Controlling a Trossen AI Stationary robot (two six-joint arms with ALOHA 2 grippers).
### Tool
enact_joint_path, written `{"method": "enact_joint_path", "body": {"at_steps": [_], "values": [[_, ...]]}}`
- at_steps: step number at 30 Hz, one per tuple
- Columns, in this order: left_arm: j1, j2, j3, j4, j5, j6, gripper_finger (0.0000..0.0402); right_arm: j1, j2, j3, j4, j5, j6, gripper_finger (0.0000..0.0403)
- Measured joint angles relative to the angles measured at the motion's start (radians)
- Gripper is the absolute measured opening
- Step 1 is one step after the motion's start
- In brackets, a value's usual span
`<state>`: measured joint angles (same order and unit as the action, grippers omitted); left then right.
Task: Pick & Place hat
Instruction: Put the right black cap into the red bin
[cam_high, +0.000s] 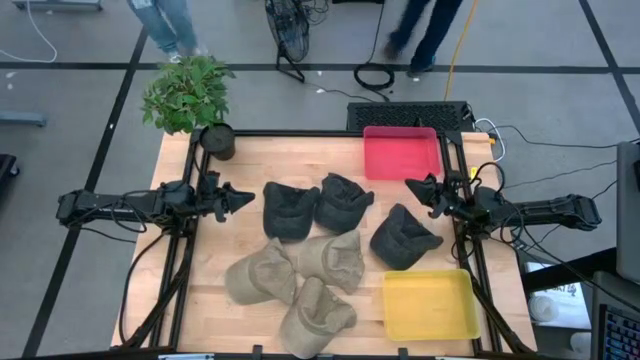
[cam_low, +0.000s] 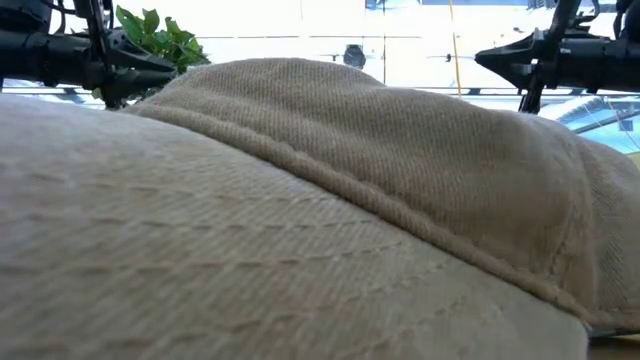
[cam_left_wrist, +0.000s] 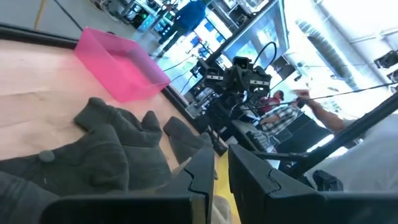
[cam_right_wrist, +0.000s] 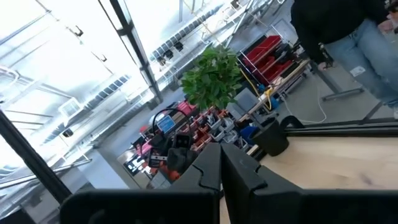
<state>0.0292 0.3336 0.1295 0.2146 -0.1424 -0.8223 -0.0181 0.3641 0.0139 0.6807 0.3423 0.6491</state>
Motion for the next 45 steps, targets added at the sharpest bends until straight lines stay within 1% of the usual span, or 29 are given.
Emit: {"method": "enact_joint_path", "body": {"at_steps": [7, 10, 19, 28, 33, 40, 45], "values": [[0.000, 0.000, 0.000, 0.054, -0.025, -0.080, 0.0051, 0.000, 0.000, 0.000, -0.013, 0.002, -0.007, 0.0000], [0.000, 0.000, 0.000, 0.060, -0.023, -0.077, 0.0051, 0.000, 0.000, 0.000, -0.011, 0.002, -0.005, 0.0000], [0.000, 0.000, 0.000, 0.042, -0.014, -0.071, 0.0051, 0.000, 0.001, 0.000, 0.000, 0.002, 0.102, 0.0000], [0.000, 0.000, 0.000, 0.041, -0.012, -0.099, 0.0051, 0.000, 0.001, 0.000, -0.010, 0.001, 0.085, 0.0000], [0.000, 0.000, 0.000, 0.035, -0.012, -0.103, 0.0051, 0.000, 0.001, 0.000, -0.008, 0.001, 0.133, 0.0000], [0.000, 0.000, 0.000, 0.011, -0.012, -0.099, 0.0051, 0.000, 0.001, 0.000, 0.029, 0.002, 0.155, 0.0000], [0.000, 0.000, 0.000, 0.012, -0.012, -0.099, 0.0051, -0.001, 0.001, 0.000, 0.091, 0.030, 0.128, 0.0000]]}}
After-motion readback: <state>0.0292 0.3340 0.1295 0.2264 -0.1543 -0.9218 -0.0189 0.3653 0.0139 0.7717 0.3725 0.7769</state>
